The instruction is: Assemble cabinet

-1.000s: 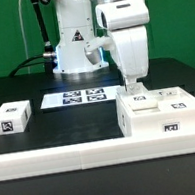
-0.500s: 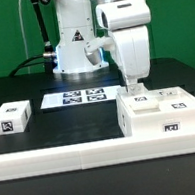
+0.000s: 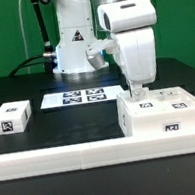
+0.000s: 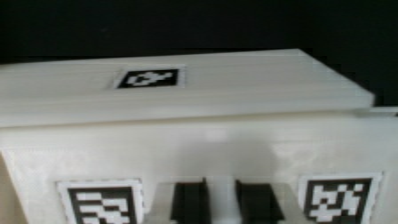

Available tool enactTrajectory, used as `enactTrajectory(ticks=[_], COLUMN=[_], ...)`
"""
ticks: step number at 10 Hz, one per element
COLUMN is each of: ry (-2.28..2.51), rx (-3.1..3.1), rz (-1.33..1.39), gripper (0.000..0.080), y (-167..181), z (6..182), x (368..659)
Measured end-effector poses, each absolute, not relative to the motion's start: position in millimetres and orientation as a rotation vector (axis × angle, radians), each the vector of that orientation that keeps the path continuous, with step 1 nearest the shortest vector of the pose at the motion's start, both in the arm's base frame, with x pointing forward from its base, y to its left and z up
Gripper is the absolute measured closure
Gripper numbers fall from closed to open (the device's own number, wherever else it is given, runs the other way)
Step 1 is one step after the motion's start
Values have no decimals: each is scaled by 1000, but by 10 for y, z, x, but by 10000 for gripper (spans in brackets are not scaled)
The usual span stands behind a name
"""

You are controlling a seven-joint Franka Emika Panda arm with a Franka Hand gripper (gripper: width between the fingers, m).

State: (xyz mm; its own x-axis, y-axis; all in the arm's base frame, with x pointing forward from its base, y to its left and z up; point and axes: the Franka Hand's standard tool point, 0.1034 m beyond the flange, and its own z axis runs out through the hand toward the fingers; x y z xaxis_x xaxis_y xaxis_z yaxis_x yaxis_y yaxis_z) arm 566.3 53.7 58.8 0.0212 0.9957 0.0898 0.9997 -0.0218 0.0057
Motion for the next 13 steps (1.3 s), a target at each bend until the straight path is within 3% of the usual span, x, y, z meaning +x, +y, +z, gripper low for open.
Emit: enactTrajectory(ticks=[6, 8, 9, 11, 13], ry=[-2157, -2157, -2157, -2157, -2157], rx=[-2209, -2209, -2209, -2209, -2209], rz=[-125, -125, -125, -125, -125], gripper=[728, 360, 360, 56, 17], y=[514, 514, 514, 514, 513], z=[594, 592, 592, 591, 591], x=[5759, 5759, 5758, 5758, 5758])
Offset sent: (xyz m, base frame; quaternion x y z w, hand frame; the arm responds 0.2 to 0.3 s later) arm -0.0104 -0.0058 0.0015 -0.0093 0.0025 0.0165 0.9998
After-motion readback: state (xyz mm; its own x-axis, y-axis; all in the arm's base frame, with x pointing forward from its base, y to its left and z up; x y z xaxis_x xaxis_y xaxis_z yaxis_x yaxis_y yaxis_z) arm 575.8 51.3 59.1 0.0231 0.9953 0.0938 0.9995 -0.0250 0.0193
